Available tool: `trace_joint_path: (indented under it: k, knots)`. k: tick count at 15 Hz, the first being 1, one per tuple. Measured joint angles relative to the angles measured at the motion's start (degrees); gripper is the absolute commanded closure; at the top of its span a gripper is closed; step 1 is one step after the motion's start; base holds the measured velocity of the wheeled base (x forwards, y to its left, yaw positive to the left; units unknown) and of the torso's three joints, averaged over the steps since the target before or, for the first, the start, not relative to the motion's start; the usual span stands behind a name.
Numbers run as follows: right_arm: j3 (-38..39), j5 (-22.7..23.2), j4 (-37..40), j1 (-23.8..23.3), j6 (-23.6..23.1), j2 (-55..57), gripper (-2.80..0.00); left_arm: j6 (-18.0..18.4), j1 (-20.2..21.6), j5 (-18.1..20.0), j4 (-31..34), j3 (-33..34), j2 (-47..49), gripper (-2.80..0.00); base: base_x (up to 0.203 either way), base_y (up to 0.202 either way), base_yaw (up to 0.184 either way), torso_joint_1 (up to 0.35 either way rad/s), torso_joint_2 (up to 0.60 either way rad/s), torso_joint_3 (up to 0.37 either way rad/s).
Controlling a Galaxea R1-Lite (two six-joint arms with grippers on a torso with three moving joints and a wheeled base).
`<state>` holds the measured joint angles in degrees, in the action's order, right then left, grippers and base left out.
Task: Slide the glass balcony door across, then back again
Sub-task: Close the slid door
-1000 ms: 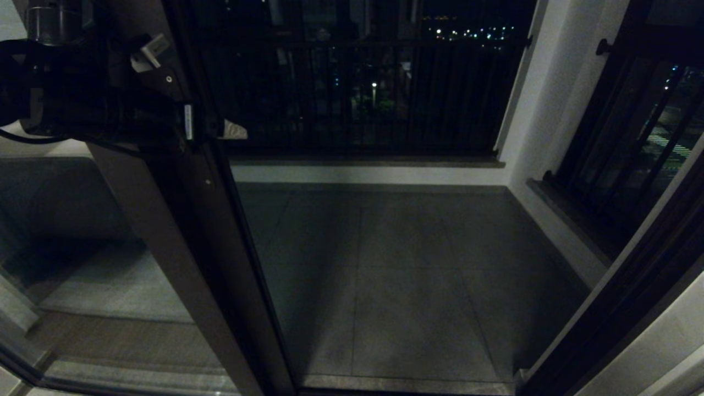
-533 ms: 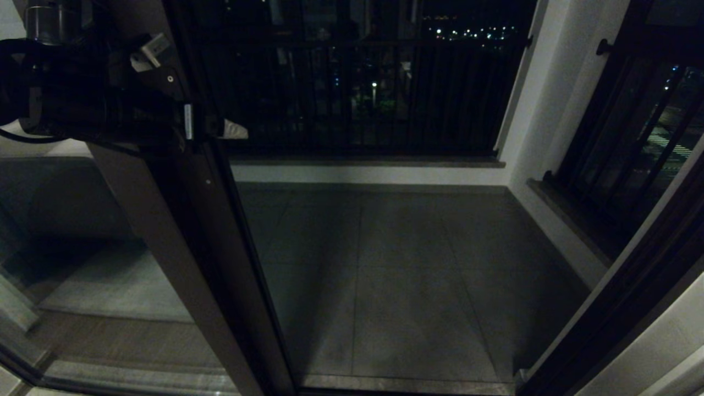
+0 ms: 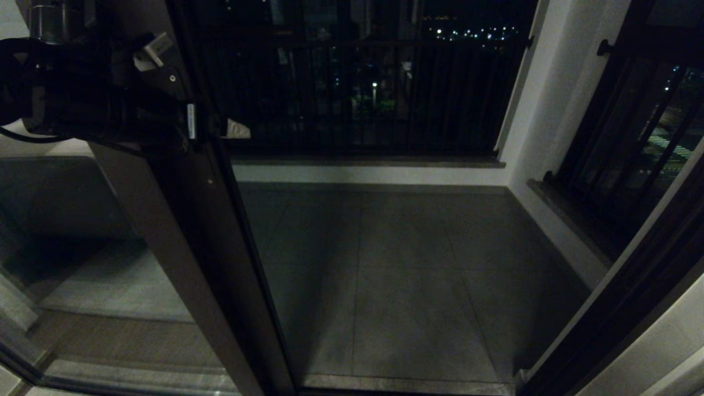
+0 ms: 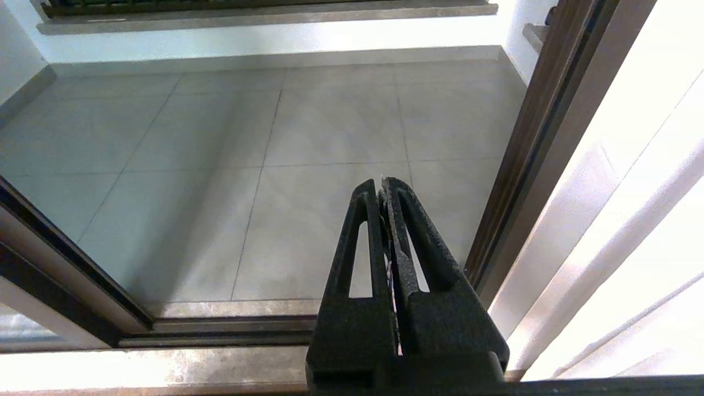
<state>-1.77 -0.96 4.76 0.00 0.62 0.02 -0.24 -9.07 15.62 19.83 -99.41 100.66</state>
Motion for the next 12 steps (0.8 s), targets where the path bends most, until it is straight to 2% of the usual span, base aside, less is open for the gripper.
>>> trace_joint_path:
  k: [12]
  knots:
    - [0.0, 0.0, 0.0, 0.0, 0.0, 0.0, 0.0, 0.1, -3.1, 0.1, -0.2, 0.1, 0.1, -2.8, 0.0, 0.0, 0.0, 0.0, 0.0, 0.0]
